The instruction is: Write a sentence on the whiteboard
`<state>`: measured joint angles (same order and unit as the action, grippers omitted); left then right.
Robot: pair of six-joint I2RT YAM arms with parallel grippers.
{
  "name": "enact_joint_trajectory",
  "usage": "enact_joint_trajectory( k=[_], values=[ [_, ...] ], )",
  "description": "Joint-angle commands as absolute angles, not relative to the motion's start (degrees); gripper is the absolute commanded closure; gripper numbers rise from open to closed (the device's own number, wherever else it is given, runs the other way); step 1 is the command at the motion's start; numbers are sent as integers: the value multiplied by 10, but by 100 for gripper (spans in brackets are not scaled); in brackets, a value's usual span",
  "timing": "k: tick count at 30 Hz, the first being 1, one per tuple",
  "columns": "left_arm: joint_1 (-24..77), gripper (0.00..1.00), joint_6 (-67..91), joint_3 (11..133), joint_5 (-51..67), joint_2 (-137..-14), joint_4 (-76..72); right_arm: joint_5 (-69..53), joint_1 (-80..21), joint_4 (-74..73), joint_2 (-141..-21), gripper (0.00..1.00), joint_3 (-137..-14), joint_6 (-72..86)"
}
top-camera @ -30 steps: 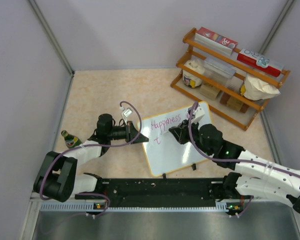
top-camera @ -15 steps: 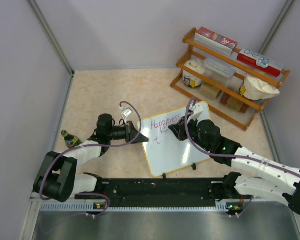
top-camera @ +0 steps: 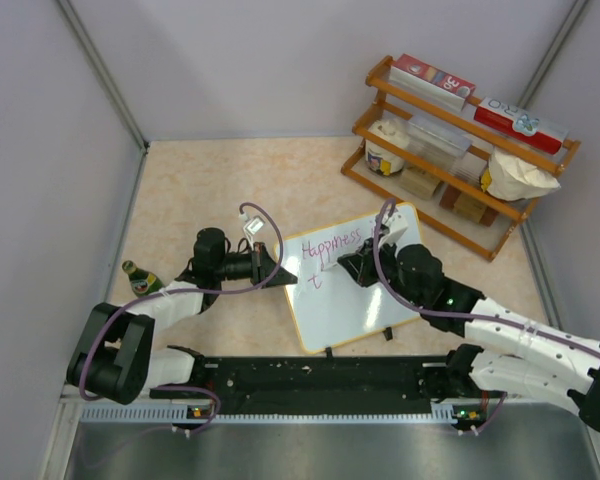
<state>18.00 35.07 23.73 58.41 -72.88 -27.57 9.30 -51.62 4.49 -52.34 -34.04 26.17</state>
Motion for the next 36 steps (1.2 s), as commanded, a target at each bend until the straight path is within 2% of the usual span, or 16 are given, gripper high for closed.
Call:
enact_joint_trajectory(
  k=[1,18,36],
  values=[
    [187,100,307,218,560,-737,-246,90,-512,33,-513,100,-321,272],
    [187,100,313,214,561,-738,-256,76,-511,22,-483,100,-280,299],
    [187,100,308,216,559,-731,-245,120,-506,43,-511,100,-352,253]
  ],
)
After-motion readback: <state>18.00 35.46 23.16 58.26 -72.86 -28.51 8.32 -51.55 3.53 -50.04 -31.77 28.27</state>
